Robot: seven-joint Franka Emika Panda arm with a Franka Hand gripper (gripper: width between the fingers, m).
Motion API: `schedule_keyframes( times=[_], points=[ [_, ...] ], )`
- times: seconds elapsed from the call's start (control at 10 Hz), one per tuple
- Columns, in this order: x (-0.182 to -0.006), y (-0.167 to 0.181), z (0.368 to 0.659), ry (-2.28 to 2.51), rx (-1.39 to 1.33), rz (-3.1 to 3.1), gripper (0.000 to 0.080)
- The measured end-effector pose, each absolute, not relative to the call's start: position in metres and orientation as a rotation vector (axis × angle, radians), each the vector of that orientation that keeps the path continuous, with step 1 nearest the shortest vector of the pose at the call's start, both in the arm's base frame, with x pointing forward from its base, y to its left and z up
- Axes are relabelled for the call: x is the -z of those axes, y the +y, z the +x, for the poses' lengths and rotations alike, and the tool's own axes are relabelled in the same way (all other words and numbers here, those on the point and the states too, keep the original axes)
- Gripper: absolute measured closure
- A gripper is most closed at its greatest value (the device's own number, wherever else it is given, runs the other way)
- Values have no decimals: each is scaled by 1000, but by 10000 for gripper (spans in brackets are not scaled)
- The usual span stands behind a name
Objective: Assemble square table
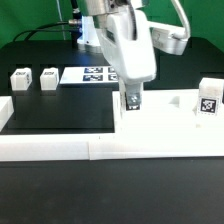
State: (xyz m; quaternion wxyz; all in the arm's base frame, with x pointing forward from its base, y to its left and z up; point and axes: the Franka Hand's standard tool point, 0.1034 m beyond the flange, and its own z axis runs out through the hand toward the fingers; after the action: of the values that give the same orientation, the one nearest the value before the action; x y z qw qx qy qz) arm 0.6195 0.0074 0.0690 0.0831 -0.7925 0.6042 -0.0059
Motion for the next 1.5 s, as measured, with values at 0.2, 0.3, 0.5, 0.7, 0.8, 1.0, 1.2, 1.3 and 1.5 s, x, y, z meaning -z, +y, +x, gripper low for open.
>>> schedule_keyframes(
  times=[0.2,0.3,0.5,0.7,0.8,1.0,1.2,1.3,1.5],
  points=[
    [-72,11,622,1327,86,-2669,175],
    [-71,10,622,1292,88,-2688,175],
    [-70,9,622,1109,103,-2775,151],
    [-70,3,621,548,124,-2988,150],
    [-69,2,619,311,121,-3027,150],
    [-69,-1,617,173,99,-3037,150],
    [-68,-2,616,216,96,-3033,396],
    [-68,-1,616,315,91,-3021,396],
    [-68,-1,616,564,78,-2980,512]
  ],
)
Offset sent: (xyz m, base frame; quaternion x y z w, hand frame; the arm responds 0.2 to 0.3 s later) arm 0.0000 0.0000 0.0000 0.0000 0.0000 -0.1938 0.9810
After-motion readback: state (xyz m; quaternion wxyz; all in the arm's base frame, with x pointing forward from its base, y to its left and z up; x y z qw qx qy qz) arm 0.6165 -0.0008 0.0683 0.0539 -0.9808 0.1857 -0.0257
